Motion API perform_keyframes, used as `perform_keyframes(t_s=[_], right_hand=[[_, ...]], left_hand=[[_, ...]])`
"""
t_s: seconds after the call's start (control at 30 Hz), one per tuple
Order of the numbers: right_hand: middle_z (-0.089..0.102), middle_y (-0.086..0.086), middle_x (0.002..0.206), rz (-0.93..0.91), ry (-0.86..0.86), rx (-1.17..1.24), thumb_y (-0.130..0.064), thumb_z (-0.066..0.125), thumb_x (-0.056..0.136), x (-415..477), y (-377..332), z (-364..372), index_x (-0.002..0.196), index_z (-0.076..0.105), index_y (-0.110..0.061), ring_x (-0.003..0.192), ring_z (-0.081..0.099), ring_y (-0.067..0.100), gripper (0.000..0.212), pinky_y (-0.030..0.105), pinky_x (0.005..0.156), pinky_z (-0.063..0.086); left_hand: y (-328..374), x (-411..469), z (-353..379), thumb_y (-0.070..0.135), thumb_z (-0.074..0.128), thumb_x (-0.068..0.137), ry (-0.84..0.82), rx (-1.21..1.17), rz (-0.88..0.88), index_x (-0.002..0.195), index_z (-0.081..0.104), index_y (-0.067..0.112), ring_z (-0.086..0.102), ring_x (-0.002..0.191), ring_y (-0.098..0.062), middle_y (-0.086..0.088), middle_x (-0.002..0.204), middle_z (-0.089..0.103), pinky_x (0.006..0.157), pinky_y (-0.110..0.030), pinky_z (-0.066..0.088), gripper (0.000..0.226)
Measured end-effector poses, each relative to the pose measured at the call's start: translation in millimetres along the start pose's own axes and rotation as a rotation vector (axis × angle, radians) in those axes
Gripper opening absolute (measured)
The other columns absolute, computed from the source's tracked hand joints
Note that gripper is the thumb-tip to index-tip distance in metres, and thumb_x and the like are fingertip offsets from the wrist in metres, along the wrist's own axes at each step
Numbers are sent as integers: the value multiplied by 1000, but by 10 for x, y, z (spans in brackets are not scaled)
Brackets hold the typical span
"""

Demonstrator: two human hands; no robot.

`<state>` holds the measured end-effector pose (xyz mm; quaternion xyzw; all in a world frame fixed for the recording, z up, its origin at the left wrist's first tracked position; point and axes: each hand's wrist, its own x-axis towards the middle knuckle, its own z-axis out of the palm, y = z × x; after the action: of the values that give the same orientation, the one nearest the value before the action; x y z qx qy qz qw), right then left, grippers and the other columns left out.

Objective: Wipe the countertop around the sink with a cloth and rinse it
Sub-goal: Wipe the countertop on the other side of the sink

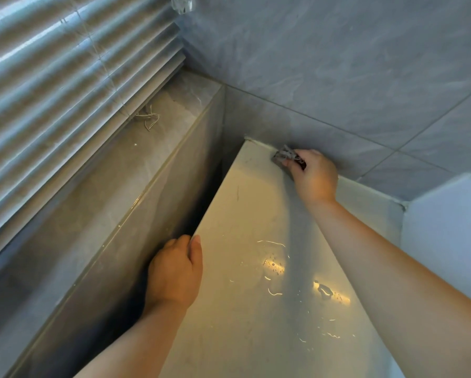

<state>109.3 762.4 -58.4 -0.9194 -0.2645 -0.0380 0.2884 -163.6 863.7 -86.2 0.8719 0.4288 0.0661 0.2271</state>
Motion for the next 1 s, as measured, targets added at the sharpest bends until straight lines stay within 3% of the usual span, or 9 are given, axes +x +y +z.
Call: perform_keyframes(t_s=[0.23,0.43,0.57,0.63,0.7,0.77,0.9,1.0], right_hand=[[67,2,93,-96,-78,72,-35,62,86,-429,-63,-31,101,72,-20,86,62,24,23,26,65,40],[64,-5,87,-103,-146,145,-34,59,83,-1005,-229,-100,98,72,-24,79,61,17,22,29,65,47],[64,-6,79,-2,-299,236,-25,68,84,-1132,-320,-243,91,74,-23,76,59,14,9,30,67,45],[63,-6,73,31,-212,321,-22,70,82,-1049,-326,-423,82,74,-22,70,58,13,3,26,64,43],[59,-9,70,-44,-76,261,-25,68,81,-852,-261,-608,81,73,-22,67,53,10,6,20,59,39],[55,-6,71,-112,-17,125,-23,64,81,-594,-127,-705,85,72,-21,70,52,13,10,25,57,34],[65,13,91,-103,-13,-67,-13,65,83,-191,258,-610,103,70,-9,85,61,34,21,34,66,43],[65,15,95,-60,-40,-110,-17,63,82,-141,433,-427,106,70,-11,89,61,36,25,38,68,48]], left_hand=[[1,8,7,36,31,97,-3,9,0,74,54,15,41,59,-14,1,70,50,58,-28,31,39],[-4,4,7,35,33,97,4,2,10,73,54,13,48,61,-21,-7,73,57,59,-29,32,39],[3,1,4,35,33,97,9,-9,2,74,55,11,46,61,-20,-8,73,58,58,-29,33,40],[3,0,6,34,35,98,10,-18,2,75,56,11,42,60,-17,-8,73,58,58,-29,32,39],[4,4,10,33,35,98,10,-19,-1,76,58,10,41,60,-16,-9,74,59,59,-29,32,39],[5,9,15,33,35,98,16,-3,-1,76,58,10,41,60,-16,-8,74,59,59,-29,32,39],[-5,7,24,34,33,98,21,12,8,76,58,11,42,60,-16,-7,73,58,58,-29,32,41],[-19,18,36,36,31,98,9,15,9,76,58,11,44,60,-17,-6,73,58,58,-29,34,42]])
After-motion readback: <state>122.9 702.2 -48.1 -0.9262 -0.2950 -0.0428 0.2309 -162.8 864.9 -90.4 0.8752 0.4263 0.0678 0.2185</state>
